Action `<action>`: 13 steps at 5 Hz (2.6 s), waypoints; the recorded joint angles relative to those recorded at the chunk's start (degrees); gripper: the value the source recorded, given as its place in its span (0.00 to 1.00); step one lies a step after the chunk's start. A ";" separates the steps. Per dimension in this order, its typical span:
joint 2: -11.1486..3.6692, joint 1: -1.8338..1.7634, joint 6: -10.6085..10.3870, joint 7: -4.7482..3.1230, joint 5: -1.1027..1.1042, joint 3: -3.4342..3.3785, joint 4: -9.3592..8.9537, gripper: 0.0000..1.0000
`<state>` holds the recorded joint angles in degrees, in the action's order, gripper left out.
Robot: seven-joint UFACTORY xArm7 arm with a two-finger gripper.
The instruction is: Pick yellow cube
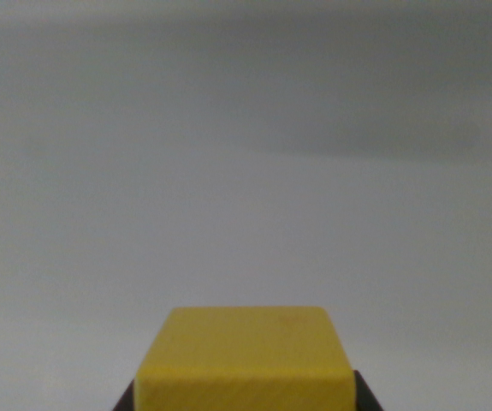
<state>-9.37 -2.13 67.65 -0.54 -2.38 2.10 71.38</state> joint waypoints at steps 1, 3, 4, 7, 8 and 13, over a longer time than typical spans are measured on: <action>0.00 0.00 0.00 0.00 0.00 0.00 0.00 1.00; 0.92 -0.01 2.71 0.11 0.09 0.03 1.79 1.00; 1.83 -0.02 5.39 0.23 0.18 0.05 3.57 1.00; 2.69 -0.03 7.94 0.34 0.26 0.08 5.26 1.00; 3.57 -0.04 10.53 0.44 0.35 0.11 6.97 1.00; 5.15 -0.06 15.22 0.64 0.50 0.15 10.08 1.00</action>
<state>-4.21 -2.19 82.87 0.11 -1.88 2.25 81.46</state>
